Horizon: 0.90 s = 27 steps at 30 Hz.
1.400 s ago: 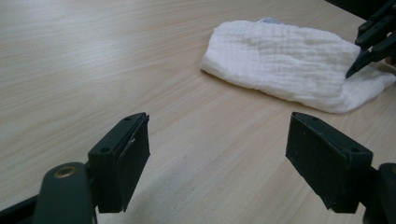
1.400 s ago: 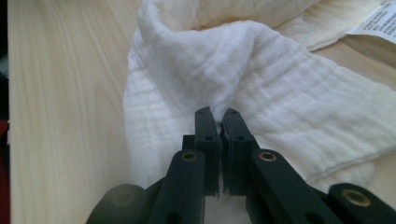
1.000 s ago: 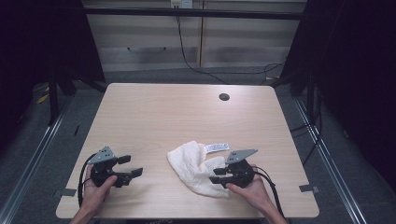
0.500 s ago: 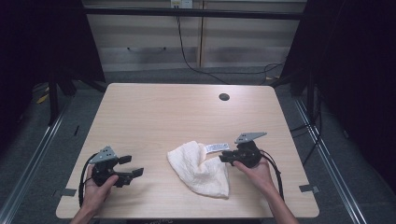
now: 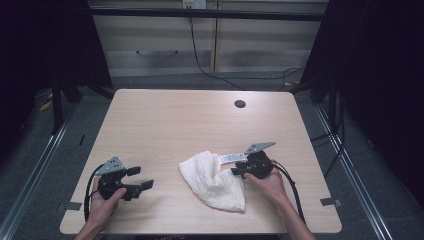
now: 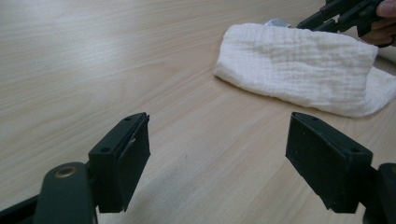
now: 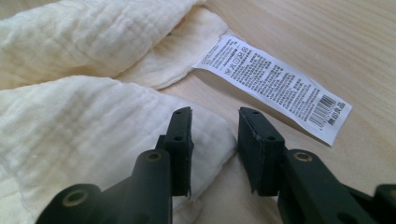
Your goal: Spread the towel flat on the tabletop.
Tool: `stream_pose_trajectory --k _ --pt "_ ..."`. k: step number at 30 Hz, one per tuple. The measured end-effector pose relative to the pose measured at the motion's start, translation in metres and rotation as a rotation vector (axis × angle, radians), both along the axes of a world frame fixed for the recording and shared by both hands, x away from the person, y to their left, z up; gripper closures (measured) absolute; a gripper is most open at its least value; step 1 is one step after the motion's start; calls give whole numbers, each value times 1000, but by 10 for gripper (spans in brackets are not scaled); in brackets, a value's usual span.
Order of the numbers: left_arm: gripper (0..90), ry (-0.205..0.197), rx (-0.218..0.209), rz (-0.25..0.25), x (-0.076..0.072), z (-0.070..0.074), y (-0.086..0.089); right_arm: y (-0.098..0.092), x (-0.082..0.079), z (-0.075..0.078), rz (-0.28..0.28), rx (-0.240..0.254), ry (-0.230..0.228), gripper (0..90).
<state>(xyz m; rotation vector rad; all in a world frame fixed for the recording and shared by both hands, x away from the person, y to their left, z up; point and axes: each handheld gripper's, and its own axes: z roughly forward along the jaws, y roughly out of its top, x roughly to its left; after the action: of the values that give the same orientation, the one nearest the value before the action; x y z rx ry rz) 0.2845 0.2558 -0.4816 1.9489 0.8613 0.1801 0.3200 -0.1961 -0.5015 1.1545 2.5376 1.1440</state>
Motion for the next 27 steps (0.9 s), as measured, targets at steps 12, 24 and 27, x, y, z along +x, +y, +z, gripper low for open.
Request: stream_pose_trajectory --k 12,24,27 --pt "215 1 -4 4 1 0 1 -4 0 11 -2 69 -25 863" --pt "215 2 0 9 1 -1 0 -8 19 68 -18 109 -132 870" --pt "215 0 -1 7 1 0 0 -7 26 98 -26 121 -189 871"
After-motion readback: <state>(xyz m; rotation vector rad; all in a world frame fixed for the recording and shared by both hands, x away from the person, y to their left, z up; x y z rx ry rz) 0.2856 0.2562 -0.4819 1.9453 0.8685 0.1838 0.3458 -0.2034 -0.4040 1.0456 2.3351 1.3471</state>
